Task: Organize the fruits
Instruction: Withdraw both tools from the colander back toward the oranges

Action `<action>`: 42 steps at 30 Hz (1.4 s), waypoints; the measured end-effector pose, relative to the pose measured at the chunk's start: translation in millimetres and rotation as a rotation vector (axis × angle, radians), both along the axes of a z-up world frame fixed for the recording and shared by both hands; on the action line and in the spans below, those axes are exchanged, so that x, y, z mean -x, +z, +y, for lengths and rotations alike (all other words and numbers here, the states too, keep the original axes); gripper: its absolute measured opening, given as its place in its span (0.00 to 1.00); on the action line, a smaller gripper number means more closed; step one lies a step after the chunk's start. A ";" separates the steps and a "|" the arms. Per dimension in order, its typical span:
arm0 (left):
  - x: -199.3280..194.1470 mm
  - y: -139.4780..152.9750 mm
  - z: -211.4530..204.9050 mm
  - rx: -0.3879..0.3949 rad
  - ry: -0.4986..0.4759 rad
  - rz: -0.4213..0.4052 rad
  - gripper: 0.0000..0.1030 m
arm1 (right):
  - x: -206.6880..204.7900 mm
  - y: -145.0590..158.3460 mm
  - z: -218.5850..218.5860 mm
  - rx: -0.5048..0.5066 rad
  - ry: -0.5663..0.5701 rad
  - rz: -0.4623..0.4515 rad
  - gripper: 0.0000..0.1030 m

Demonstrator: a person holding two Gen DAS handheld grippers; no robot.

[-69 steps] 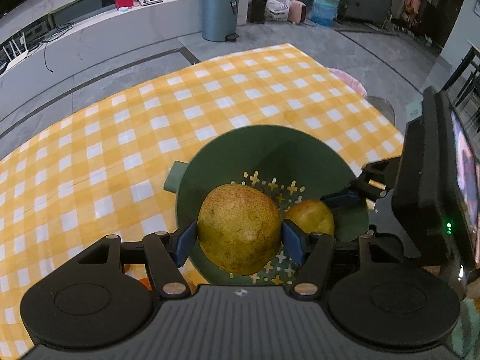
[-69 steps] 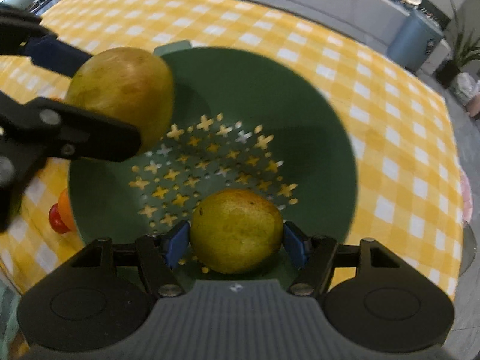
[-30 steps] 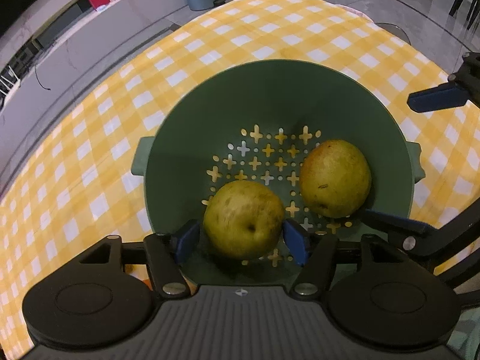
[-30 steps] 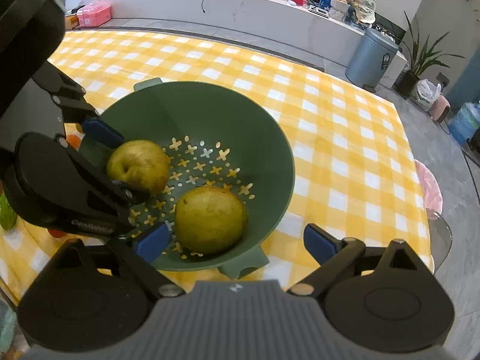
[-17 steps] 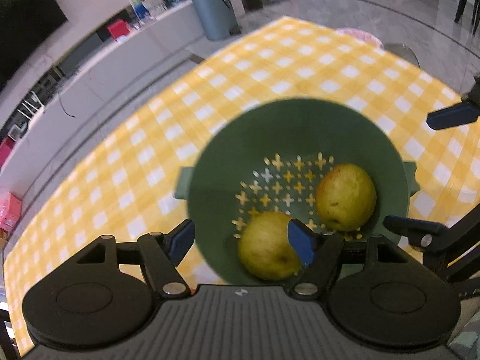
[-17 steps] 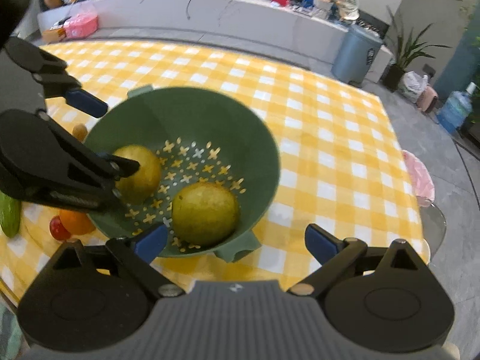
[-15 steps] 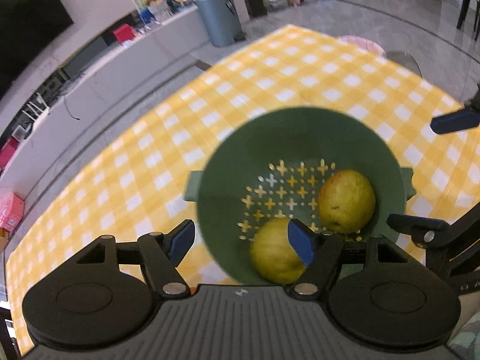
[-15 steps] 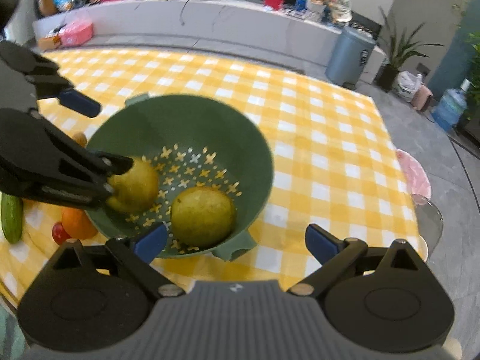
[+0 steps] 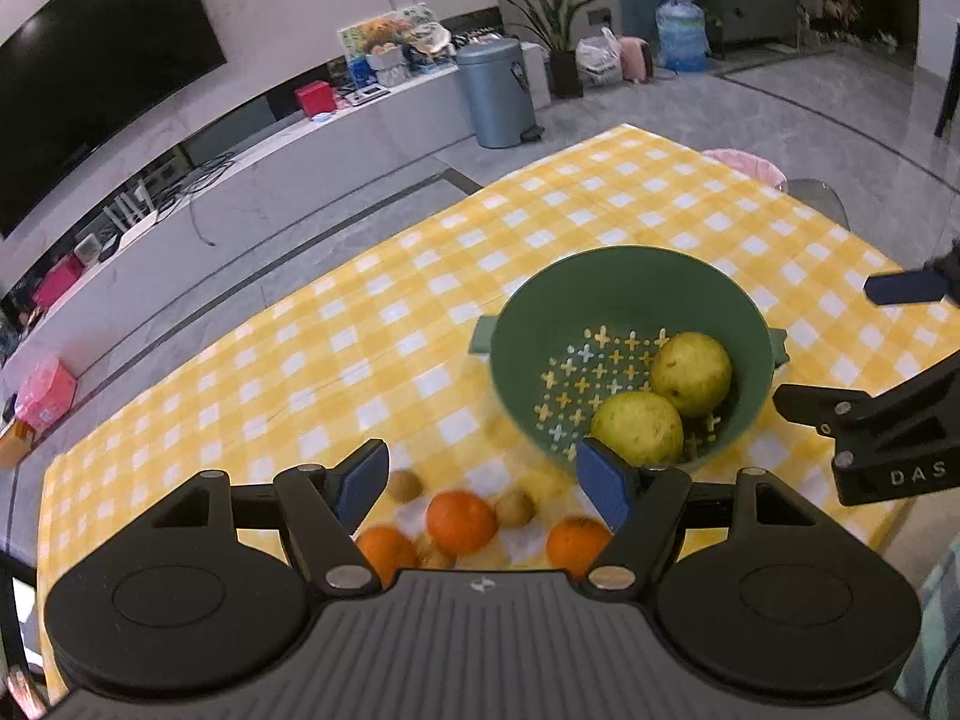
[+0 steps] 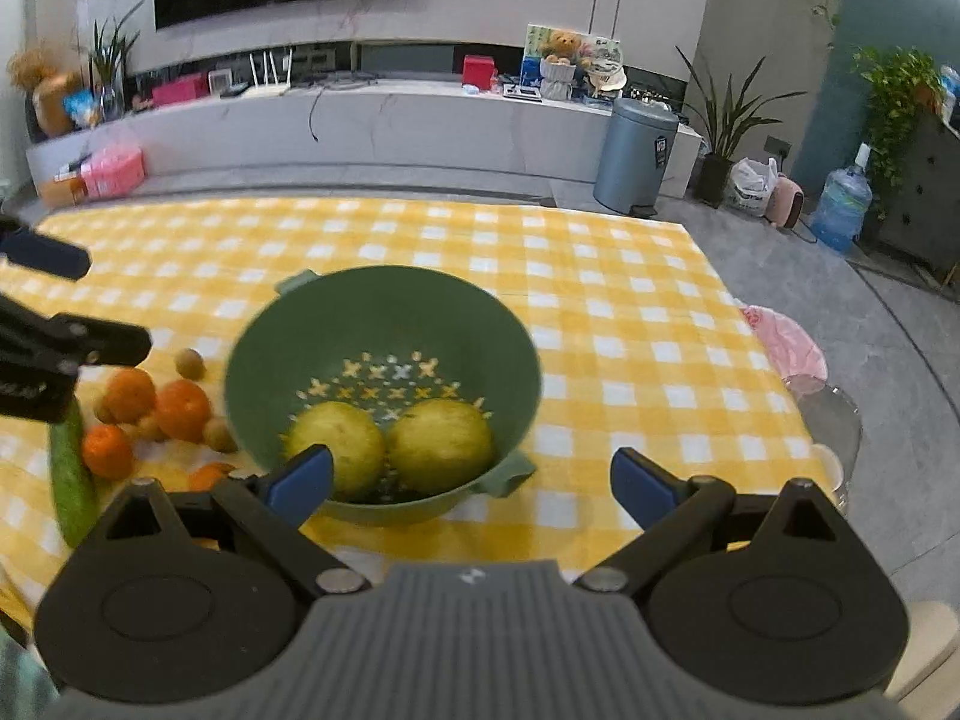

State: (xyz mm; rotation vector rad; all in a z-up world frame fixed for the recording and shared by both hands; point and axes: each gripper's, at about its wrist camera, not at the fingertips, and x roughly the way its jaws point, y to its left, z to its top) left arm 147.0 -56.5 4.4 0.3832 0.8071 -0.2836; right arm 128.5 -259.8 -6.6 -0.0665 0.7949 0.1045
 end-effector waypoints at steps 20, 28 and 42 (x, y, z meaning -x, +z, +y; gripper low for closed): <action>60.0 -34.4 99.3 0.063 0.246 0.125 0.82 | 38.4 -58.7 73.4 -0.092 0.091 0.182 0.88; 56.7 -16.1 108.2 0.001 0.183 0.131 0.81 | 38.4 -62.6 94.2 -0.107 0.139 0.189 0.80; 26.5 -45.5 97.1 -0.047 -0.020 0.154 0.68 | 19.7 -70.7 99.4 -0.162 0.104 0.148 0.56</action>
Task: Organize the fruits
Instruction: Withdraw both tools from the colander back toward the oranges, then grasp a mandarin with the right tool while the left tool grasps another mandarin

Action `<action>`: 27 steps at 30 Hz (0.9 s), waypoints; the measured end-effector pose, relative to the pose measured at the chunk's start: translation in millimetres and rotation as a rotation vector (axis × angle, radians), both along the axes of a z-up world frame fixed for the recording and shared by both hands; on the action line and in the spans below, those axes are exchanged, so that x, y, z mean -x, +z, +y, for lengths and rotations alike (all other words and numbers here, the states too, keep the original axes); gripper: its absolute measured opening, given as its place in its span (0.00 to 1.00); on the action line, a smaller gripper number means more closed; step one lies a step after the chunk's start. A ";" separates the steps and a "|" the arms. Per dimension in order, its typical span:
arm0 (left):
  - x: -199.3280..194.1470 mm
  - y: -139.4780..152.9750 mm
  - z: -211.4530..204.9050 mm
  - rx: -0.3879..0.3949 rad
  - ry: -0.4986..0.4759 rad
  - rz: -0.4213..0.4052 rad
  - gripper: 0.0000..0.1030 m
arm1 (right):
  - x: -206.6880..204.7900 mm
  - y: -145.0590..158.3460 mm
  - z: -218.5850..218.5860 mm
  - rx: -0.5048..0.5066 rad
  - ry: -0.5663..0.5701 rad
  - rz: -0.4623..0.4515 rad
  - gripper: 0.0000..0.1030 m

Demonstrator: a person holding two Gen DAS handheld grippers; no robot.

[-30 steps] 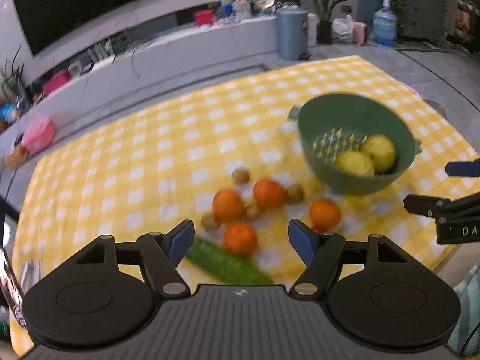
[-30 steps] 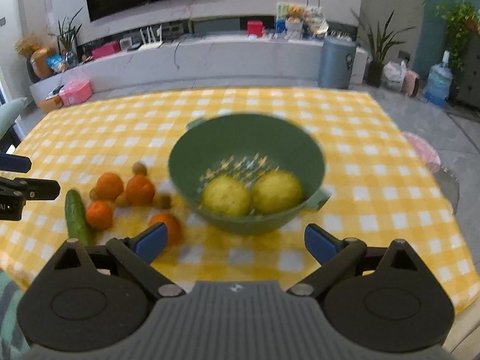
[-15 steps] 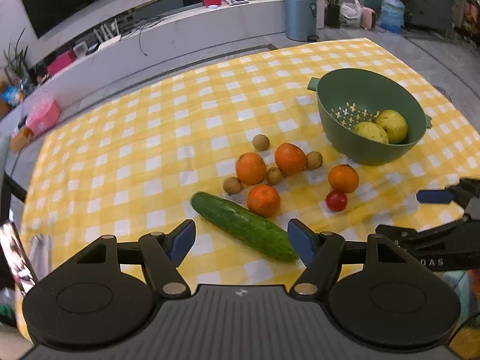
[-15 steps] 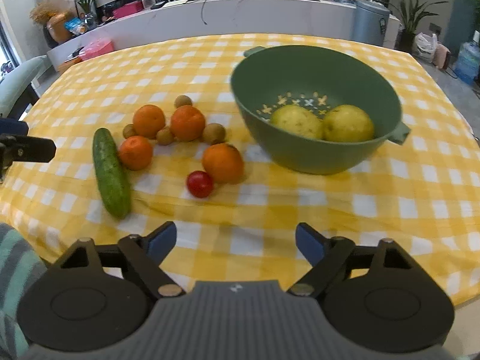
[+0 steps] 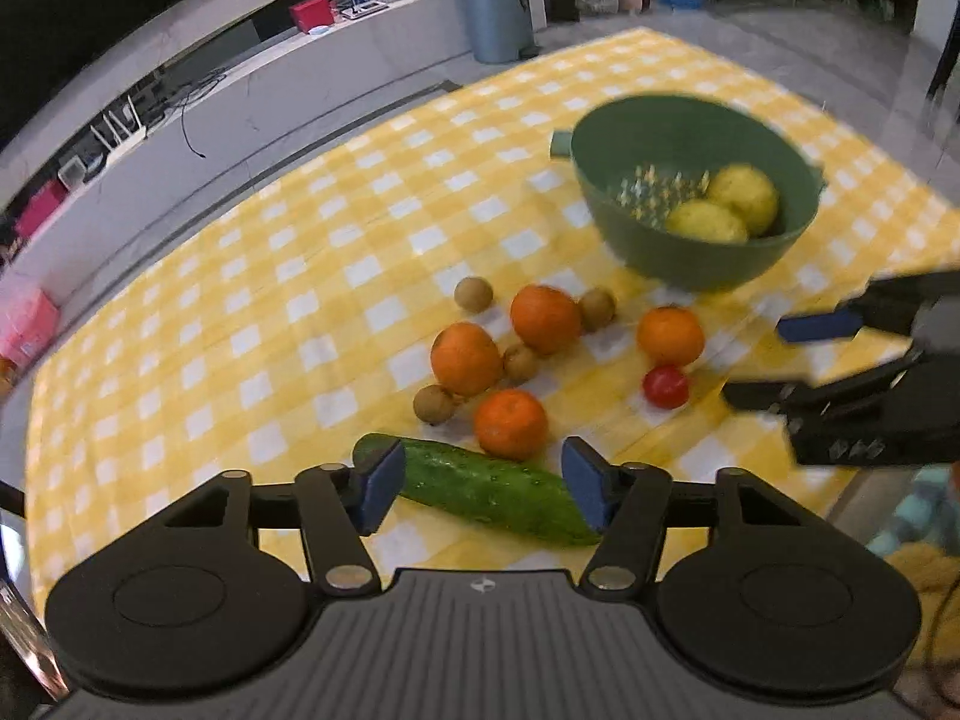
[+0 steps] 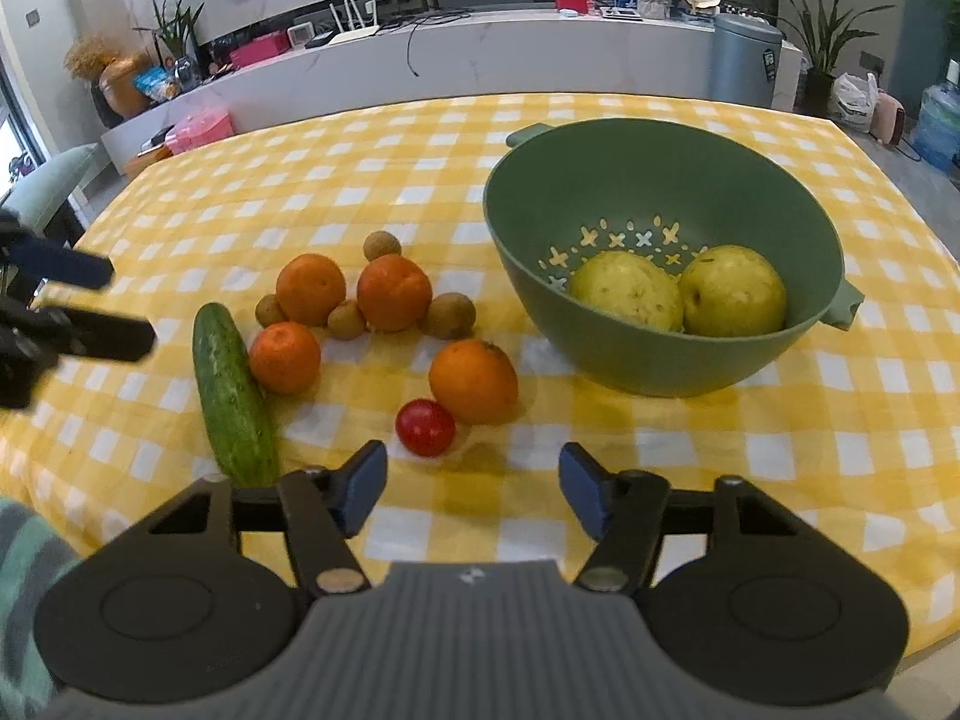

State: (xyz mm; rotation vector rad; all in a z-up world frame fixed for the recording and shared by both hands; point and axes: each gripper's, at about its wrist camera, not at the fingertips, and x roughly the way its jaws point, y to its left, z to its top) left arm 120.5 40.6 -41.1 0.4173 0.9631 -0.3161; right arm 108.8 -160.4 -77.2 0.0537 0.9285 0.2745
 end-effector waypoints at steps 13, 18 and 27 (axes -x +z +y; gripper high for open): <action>-31.7 -36.9 -5.7 0.050 -0.030 0.068 0.68 | -30.3 -8.3 -2.4 -0.083 -0.039 0.020 0.53; -42.6 -44.8 -4.0 0.040 -0.012 0.087 0.68 | -42.2 -15.4 1.0 -0.104 -0.043 0.045 0.56; -47.8 -50.8 -3.5 0.032 -0.012 0.108 0.69 | -50.3 -28.8 3.0 -0.119 -0.061 0.083 0.56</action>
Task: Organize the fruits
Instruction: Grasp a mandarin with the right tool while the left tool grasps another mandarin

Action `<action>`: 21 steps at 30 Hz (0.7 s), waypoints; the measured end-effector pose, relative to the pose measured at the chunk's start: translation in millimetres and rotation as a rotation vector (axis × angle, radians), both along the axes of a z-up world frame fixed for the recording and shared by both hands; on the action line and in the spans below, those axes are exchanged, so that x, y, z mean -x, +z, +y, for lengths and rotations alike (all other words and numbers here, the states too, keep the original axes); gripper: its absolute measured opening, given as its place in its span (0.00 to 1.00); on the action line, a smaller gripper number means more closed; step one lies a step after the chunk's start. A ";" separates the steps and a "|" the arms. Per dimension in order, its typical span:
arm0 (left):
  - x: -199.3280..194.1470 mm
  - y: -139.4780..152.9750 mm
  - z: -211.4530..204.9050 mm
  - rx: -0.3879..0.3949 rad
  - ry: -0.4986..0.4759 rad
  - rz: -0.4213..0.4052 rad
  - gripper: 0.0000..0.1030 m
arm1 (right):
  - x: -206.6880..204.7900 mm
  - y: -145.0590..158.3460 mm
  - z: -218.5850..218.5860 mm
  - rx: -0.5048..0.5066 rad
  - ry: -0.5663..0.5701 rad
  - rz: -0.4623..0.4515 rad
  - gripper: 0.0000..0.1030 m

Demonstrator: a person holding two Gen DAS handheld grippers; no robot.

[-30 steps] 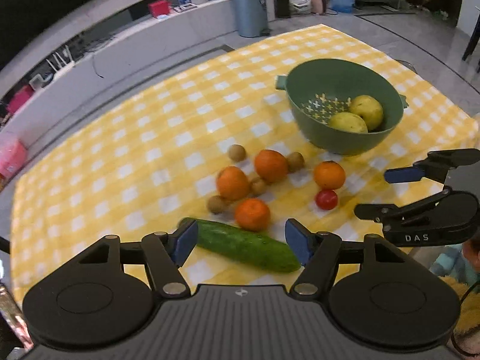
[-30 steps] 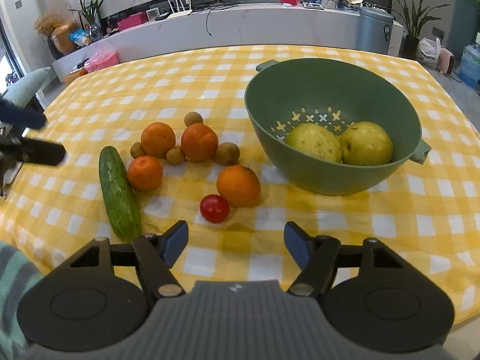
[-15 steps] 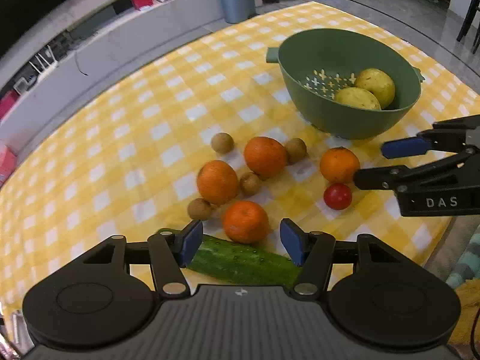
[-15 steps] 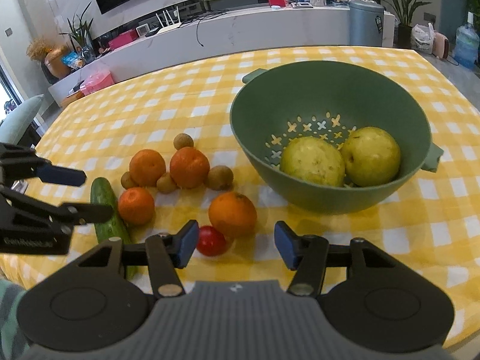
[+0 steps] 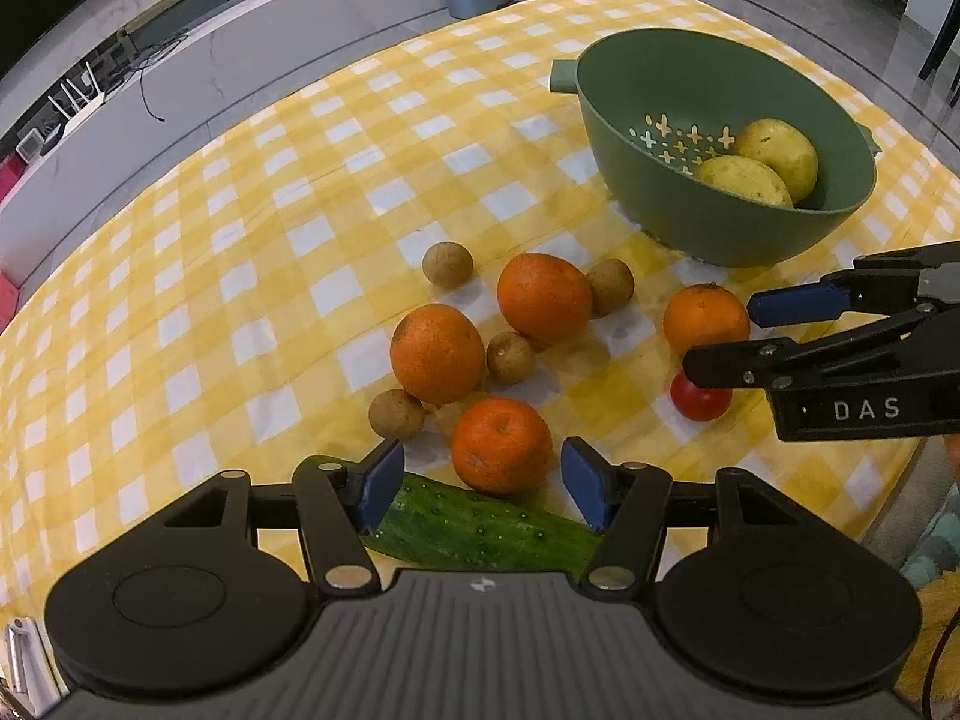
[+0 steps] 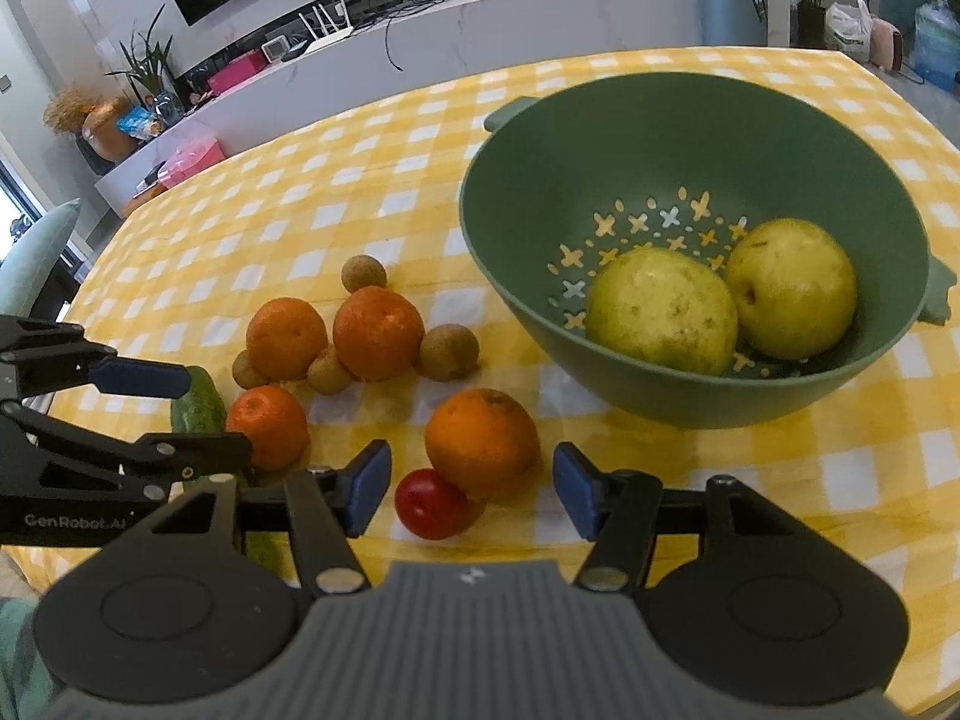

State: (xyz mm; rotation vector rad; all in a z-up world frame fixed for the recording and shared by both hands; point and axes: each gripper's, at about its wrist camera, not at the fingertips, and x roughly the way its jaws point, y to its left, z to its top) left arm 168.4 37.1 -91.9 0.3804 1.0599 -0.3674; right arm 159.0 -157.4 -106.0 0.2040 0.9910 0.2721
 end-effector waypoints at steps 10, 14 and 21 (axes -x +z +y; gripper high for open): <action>-2.8 -7.0 -1.6 -0.008 0.025 0.005 0.69 | -5.5 -11.5 -6.6 -0.045 -0.043 0.026 0.48; -4.5 -12.0 -5.2 -0.026 0.032 0.010 0.69 | -3.4 -7.1 -1.2 -0.002 -0.018 -0.005 0.41; -5.7 -17.8 -11.7 -0.058 0.027 0.009 0.69 | 5.1 5.3 -9.0 0.032 0.011 -0.016 0.40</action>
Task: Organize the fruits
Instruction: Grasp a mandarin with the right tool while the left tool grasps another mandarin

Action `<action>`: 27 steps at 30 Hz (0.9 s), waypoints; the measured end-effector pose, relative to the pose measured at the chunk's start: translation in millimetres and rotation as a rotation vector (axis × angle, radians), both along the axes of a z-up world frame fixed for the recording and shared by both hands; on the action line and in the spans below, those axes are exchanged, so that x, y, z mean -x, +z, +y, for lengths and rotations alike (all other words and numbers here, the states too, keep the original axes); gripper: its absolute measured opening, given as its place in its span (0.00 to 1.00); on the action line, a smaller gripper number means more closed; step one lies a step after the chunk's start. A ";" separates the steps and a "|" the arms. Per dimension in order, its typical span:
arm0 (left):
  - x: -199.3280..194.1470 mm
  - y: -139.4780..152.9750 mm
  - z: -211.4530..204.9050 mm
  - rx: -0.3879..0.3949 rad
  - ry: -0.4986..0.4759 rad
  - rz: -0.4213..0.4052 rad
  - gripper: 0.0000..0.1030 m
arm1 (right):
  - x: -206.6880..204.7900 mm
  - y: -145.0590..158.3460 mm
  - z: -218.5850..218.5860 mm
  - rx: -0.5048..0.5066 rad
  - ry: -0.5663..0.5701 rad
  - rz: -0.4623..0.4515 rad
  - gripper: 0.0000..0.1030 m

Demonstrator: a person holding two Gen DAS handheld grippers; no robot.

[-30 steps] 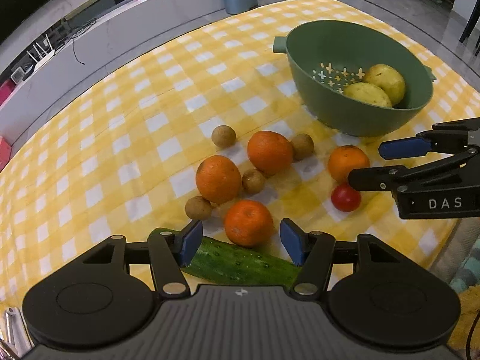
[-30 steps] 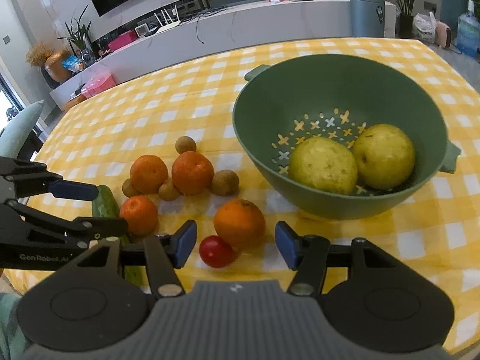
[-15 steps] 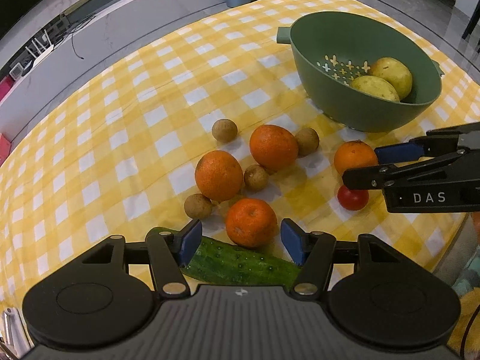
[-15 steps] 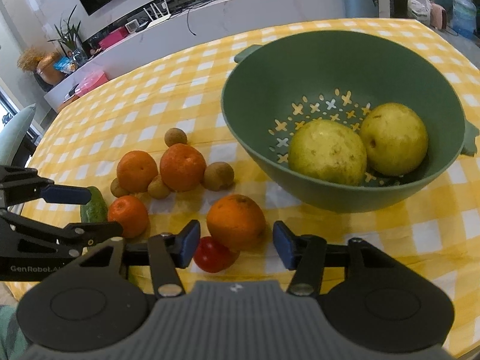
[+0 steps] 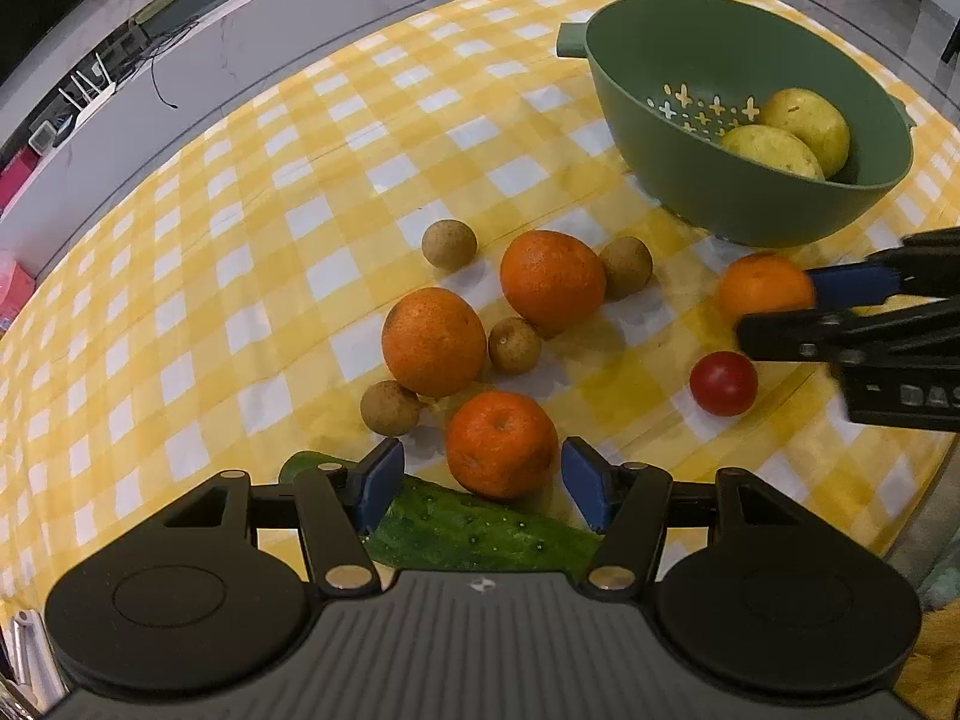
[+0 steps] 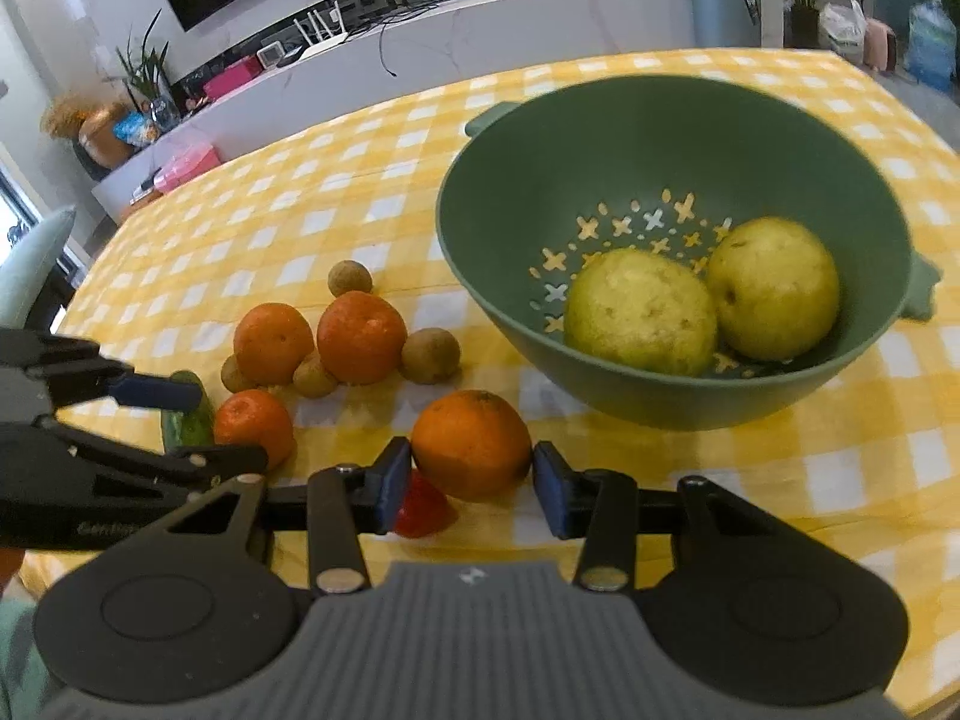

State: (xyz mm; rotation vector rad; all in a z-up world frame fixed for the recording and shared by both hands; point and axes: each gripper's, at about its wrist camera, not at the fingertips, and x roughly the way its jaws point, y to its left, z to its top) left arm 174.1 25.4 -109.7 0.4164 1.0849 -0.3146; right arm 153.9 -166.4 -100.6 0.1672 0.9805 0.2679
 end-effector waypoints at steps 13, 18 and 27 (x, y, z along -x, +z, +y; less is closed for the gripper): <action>5.9 -8.9 -14.8 -0.048 -0.017 -0.016 0.50 | 23.6 -7.7 -17.3 0.081 0.025 0.044 0.41; 8.7 -10.6 -18.8 -0.061 -0.014 -0.035 0.45 | 22.5 -8.9 -16.2 0.075 0.037 0.051 0.41; 8.9 13.8 -20.2 -0.019 0.050 -0.062 0.44 | 24.6 1.0 -21.3 0.071 0.056 0.030 0.41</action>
